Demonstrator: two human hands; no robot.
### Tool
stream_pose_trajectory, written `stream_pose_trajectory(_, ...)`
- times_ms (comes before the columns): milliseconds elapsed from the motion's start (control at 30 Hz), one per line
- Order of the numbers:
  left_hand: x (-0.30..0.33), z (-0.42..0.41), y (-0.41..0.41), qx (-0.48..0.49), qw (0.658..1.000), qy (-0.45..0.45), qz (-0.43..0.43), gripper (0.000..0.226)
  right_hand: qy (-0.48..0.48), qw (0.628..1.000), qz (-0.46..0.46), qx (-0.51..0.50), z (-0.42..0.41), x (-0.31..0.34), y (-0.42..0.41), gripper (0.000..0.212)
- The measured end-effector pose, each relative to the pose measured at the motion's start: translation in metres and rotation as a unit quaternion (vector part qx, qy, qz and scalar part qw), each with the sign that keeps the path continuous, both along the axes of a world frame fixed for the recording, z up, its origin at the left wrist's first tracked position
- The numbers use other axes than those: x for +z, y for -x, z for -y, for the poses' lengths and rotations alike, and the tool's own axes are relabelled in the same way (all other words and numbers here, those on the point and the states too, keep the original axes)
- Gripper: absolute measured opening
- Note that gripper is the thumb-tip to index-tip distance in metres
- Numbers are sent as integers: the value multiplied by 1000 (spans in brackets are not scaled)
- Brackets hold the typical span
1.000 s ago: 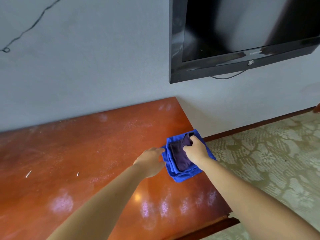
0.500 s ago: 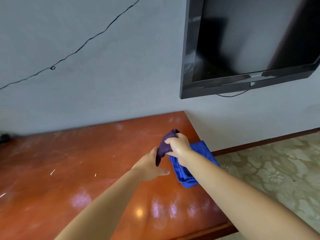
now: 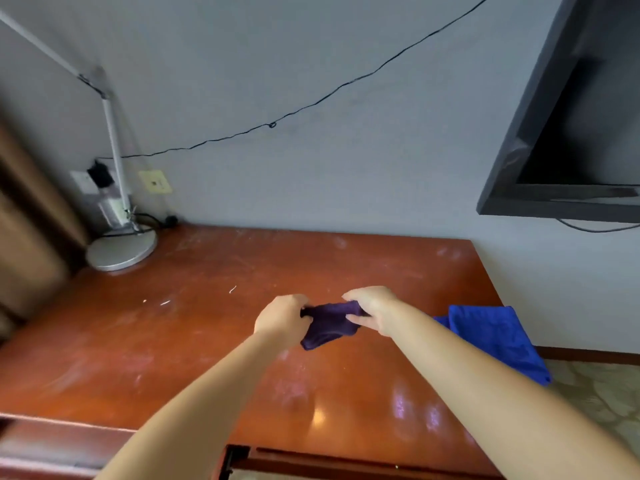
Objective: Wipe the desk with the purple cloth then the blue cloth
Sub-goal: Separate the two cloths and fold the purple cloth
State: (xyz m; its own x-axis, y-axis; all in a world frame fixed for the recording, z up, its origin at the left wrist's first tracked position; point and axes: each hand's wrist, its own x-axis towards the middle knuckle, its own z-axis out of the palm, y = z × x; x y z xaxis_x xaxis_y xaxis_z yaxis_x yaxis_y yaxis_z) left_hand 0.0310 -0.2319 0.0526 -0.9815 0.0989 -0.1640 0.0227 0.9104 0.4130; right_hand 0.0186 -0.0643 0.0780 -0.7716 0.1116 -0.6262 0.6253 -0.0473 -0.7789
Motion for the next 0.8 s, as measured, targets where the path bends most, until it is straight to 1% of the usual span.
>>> stream_pose_trajectory(33, 0, 16, -2, 6, 1000, 10, 2, 25, -8, 999, 1, 44, 14, 1, -3, 27)
stream_pose_trajectory(100, -1, 49, -7, 15, 1000, 26, 5, 26, -46, 989, -4, 143, 42, 0, -6, 34)
stream_pose_trajectory(200, 1, 99, -15, 30, 999, 33, 0, 25, -150, 954, -31, 259, 89, -7, -9, 39)
stream_pose_trajectory(267, 1, 132, -20, 35, 998, 42, -9, 25, -246, 912, -60, 322, 123, -14, -9, 44)
stream_pose_trajectory(367, 2, 180, -26, 34, 996, 81, -17, 25, -381, 831, -106, 392, 175, -20, -8, 35)
stream_pose_trajectory(433, 4, 215, -30, 44, 995, 85, -20, 24, -427, 799, -136, 400, 207, -20, -8, 30)
stream_pose_trajectory(500, 6, 250, -34, 58, 996, 71, -20, 22, -435, 774, -176, 425, 238, -21, -6, 26)
stream_pose_trajectory(533, 7, 267, -35, 62, 996, 63, -17, 21, -427, 769, -192, 436, 255, -22, -4, 22)
stream_pose_trajectory(567, 8, 284, -36, 64, 996, 58, -14, 21, -411, 771, -201, 442, 271, -23, -4, 18)
stream_pose_trajectory(733, 9, 359, -44, 77, 996, 53, -7, 23, -336, 795, -210, 460, 342, -27, -8, 5)
stream_pose_trajectory(800, 9, 383, -45, 78, 996, 49, -4, 23, -315, 800, -219, 462, 361, -30, -9, 7)
